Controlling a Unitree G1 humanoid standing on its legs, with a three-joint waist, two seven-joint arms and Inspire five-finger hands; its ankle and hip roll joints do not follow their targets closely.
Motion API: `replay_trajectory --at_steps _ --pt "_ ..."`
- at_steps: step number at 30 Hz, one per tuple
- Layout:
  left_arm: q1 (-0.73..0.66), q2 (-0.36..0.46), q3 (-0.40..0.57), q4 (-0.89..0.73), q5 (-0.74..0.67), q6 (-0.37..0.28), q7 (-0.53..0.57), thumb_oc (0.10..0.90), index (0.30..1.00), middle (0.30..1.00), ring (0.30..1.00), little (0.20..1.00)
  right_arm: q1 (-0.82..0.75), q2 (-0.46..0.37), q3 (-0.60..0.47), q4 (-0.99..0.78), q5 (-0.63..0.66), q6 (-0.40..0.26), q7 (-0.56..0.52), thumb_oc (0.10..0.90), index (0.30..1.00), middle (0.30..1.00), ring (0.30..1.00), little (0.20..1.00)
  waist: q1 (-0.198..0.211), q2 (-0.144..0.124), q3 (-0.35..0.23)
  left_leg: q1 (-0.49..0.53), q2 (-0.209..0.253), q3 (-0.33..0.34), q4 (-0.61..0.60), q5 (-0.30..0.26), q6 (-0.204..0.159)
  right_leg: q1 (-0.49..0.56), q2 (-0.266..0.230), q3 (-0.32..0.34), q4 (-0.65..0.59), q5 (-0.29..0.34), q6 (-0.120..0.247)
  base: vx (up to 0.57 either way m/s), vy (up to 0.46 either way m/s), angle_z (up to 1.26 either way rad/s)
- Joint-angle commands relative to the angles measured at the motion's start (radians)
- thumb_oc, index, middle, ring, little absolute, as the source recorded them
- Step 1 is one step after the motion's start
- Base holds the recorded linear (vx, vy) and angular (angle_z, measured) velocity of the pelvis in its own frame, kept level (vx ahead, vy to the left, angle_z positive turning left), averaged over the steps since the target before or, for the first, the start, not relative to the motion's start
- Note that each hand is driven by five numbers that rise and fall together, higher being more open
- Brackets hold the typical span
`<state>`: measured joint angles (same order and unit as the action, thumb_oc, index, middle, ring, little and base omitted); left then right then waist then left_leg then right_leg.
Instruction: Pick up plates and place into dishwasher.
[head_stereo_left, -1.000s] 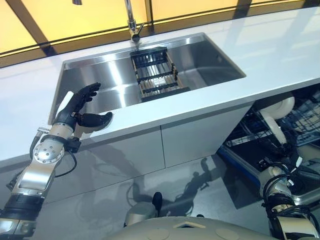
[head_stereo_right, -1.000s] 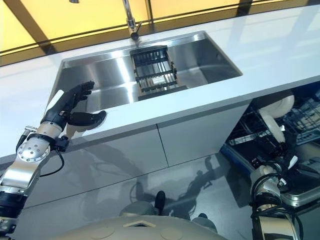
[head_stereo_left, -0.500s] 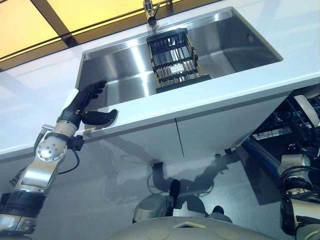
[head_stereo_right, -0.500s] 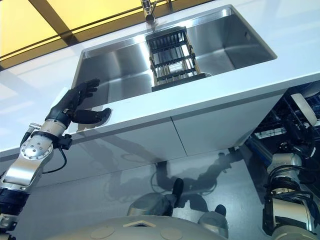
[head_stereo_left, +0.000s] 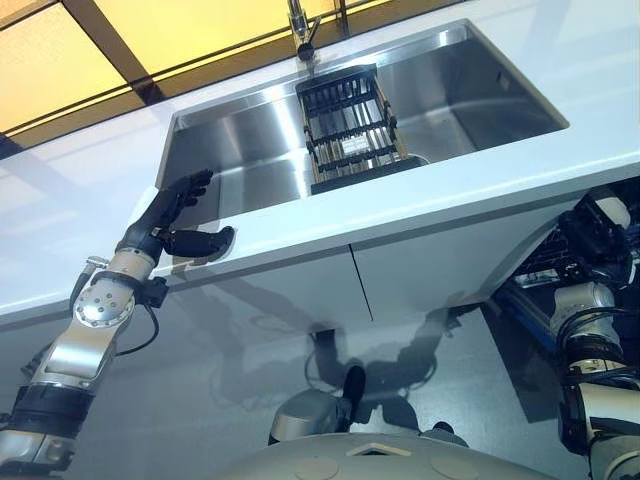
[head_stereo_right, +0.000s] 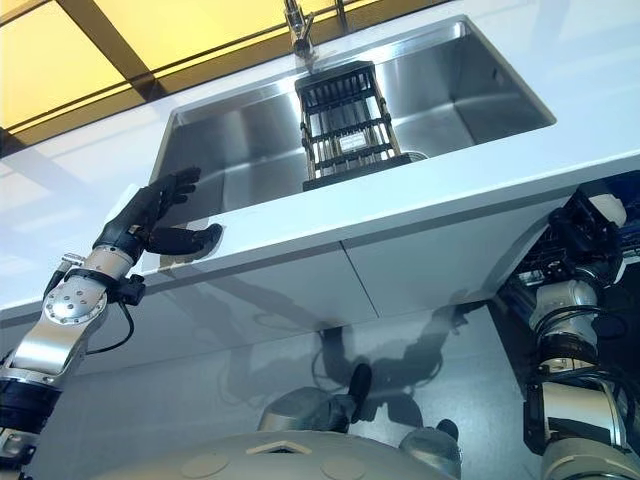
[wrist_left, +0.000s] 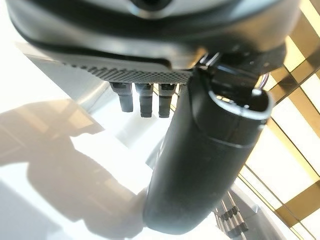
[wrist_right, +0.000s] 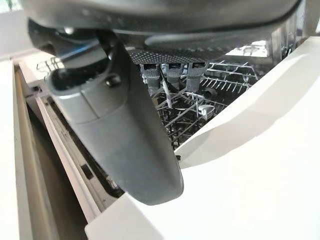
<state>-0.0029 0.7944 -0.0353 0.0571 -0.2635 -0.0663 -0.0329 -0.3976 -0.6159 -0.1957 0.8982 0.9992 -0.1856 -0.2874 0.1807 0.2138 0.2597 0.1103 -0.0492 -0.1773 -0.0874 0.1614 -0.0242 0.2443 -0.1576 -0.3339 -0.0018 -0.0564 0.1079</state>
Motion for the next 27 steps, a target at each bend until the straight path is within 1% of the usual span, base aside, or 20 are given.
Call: replay_trajectory --at_steps 1,4,5,8,9,10,11,12,13,15,16,18,19,20,22,23,27 --pt "-0.019 0.061 0.070 -0.047 -0.019 -0.060 0.008 0.800 0.900 0.900 0.900 0.900 -0.238 -0.051 0.164 -0.276 -0.082 -0.090 0.169 0.800 0.900 0.900 0.900 0.900 0.063 -0.106 -0.063 -0.042 -0.002 0.003 0.160 -0.163 -0.026 -0.110 -0.026 -0.011 0.169 -0.049 -0.045 0.05 -0.095 0.00" --pt "-0.022 0.068 0.074 -0.041 -0.009 -0.062 -0.009 0.800 0.900 0.900 0.900 0.900 -0.205 -0.026 0.158 -0.290 -0.094 -0.091 0.146 0.800 0.900 0.900 0.900 0.900 0.059 -0.129 -0.063 -0.029 0.004 0.010 0.164 -0.170 -0.023 -0.091 -0.011 -0.004 0.140 -0.031 -0.043 0.05 -0.097 -0.02" --pt "-0.022 0.069 0.075 -0.042 -0.009 -0.062 -0.010 0.800 0.900 0.900 0.900 0.900 -0.202 -0.025 0.157 -0.291 -0.095 -0.091 0.143 0.800 0.900 0.900 0.900 0.900 0.060 -0.130 -0.063 -0.028 0.004 0.011 0.164 -0.171 -0.022 -0.089 -0.010 -0.003 0.137 -0.030 -0.043 0.03 -0.065 -0.01" --pt "-0.024 0.067 0.073 -0.047 -0.005 -0.055 -0.009 0.800 0.900 0.900 0.900 0.900 -0.159 -0.008 0.146 -0.306 -0.096 -0.092 0.104 0.800 0.900 0.900 0.900 0.900 0.048 -0.145 -0.063 -0.015 0.007 0.029 0.162 -0.177 -0.019 -0.076 0.001 0.011 0.105 -0.011 -0.036 0.01 -0.042 -0.07" --pt "-0.029 0.069 0.072 -0.047 -0.008 -0.052 -0.009 0.800 0.900 0.900 0.900 0.900 -0.147 -0.005 0.142 -0.305 -0.098 -0.092 0.078 0.800 0.900 0.900 0.900 0.900 0.042 -0.150 -0.064 -0.011 0.007 0.037 0.159 -0.180 -0.017 -0.072 0.005 0.019 0.088 -0.003 -0.034 -0.02 -0.042 -0.17" --pt "-0.035 0.067 0.066 -0.048 -0.009 -0.048 0.000 0.800 0.900 0.900 0.900 0.900 -0.125 0.002 0.131 -0.301 -0.106 -0.094 0.028 0.800 0.900 0.900 0.900 0.900 0.029 -0.157 -0.066 -0.005 0.006 0.053 0.153 -0.184 -0.013 -0.068 0.012 0.034 0.062 0.013 -0.028 -0.02 -0.027 -0.17" --pt "-0.036 0.067 0.066 -0.049 -0.010 -0.047 0.001 0.800 0.900 0.900 0.900 0.900 -0.123 0.003 0.129 -0.302 -0.107 -0.092 0.021 0.800 0.900 0.900 0.900 0.900 0.030 -0.158 -0.066 -0.003 0.007 0.055 0.152 -0.184 -0.012 -0.067 0.013 0.036 0.057 0.016 -0.027 -0.04 -0.023 -0.14" --pt "-0.040 0.067 0.064 -0.052 -0.011 -0.040 0.005 0.800 0.900 0.900 0.900 0.900 -0.109 0.008 0.123 -0.298 -0.122 -0.099 -0.021 0.800 0.900 0.900 0.900 0.900 0.022 -0.162 -0.068 0.001 0.006 0.066 0.146 -0.187 -0.009 -0.066 0.017 0.047 0.042 0.025 -0.024 -0.08 -0.029 -0.13" --pt "-0.051 0.063 0.056 -0.060 -0.008 -0.027 0.023 0.800 0.900 0.900 0.900 0.900 -0.079 0.016 0.110 -0.306 -0.162 -0.115 -0.100 0.800 0.900 0.900 0.900 0.900 0.005 -0.169 -0.072 0.010 0.008 0.086 0.131 -0.188 -0.003 -0.066 0.024 0.067 0.022 0.038 -0.015 -0.09 -0.032 -0.15" --pt "-0.061 0.061 0.050 -0.065 -0.006 -0.019 0.032 0.800 0.900 0.900 0.900 0.900 -0.058 0.025 0.098 -0.316 -0.177 -0.132 -0.160 0.800 0.900 0.900 0.900 0.900 -0.005 -0.174 -0.075 0.016 0.009 0.099 0.121 -0.189 0.000 -0.068 0.029 0.082 0.013 0.045 -0.011 -0.10 -0.029 -0.20" --pt "-0.071 0.058 0.048 -0.065 -0.005 -0.013 0.045 0.800 0.900 0.900 0.900 0.900 -0.022 0.030 0.068 -0.324 -0.204 -0.149 -0.194 0.800 0.900 0.900 0.900 0.900 -0.024 -0.180 -0.079 0.021 0.010 0.116 0.109 -0.192 0.006 -0.070 0.035 0.102 0.002 0.049 -0.006 -0.10 -0.027 -0.22" --pt "-0.076 0.057 0.049 -0.066 -0.006 -0.012 0.050 0.800 0.900 0.900 0.900 0.900 0.009 0.034 0.051 -0.343 -0.228 -0.155 -0.223 0.800 0.900 0.900 0.900 0.900 -0.035 -0.185 -0.083 0.026 0.010 0.127 0.098 -0.194 0.009 -0.073 0.039 0.116 -0.004 0.051 -0.003 -0.14 -0.028 -0.18" --pt "-0.081 0.053 0.050 -0.069 -0.003 -0.014 0.060 0.800 0.900 0.900 0.900 0.900 0.054 0.033 0.029 -0.371 -0.255 -0.170 -0.241 0.800 0.900 0.900 0.900 0.900 -0.054 -0.191 -0.085 0.026 0.009 0.141 0.091 -0.189 0.014 -0.082 0.041 0.132 -0.009 0.063 0.000 -0.12 -0.029 -0.19" --pt "-0.081 0.054 0.051 -0.069 -0.003 -0.013 0.062 0.800 0.900 0.900 0.900 0.900 0.064 0.033 0.024 -0.376 -0.258 -0.172 -0.241 0.800 0.900 0.900 0.900 0.900 -0.057 -0.192 -0.089 0.033 0.010 0.142 0.087 -0.197 0.014 -0.079 0.043 0.137 -0.011 0.057 0.003 -0.20 -0.043 -0.24" --pt "-0.087 0.052 0.058 -0.067 0.005 -0.019 0.066 0.800 0.900 0.900 0.900 0.900 0.116 0.027 -0.013 -0.396 -0.264 -0.179 -0.231 0.800 0.900 0.900 0.900 0.900 -0.082 -0.202 -0.092 0.036 0.009 0.164 0.083 -0.198 0.021 -0.089 0.047 0.161 -0.019 0.071 0.007 -0.14 -0.046 -0.22" --pt "-0.088 0.051 0.059 -0.066 0.006 -0.020 0.067 0.800 0.900 0.900 0.900 0.900 0.123 0.027 -0.018 -0.398 -0.262 -0.177 -0.225 0.800 0.900 0.900 0.900 0.900 -0.084 -0.203 -0.094 0.036 0.009 0.168 0.082 -0.198 0.022 -0.090 0.048 0.165 -0.021 0.072 0.008 -0.10 -0.046 -0.28" --pt "-0.100 0.055 0.080 -0.066 0.007 -0.021 0.077 0.800 0.900 0.900 0.900 0.900 0.175 0.018 -0.054 -0.402 -0.273 -0.143 -0.172 0.800 0.900 0.900 0.900 0.900 -0.114 -0.213 -0.104 0.043 0.012 0.197 0.074 -0.205 0.025 -0.098 0.058 0.195 -0.031 0.079 0.012 -0.14 -0.073 -0.40"
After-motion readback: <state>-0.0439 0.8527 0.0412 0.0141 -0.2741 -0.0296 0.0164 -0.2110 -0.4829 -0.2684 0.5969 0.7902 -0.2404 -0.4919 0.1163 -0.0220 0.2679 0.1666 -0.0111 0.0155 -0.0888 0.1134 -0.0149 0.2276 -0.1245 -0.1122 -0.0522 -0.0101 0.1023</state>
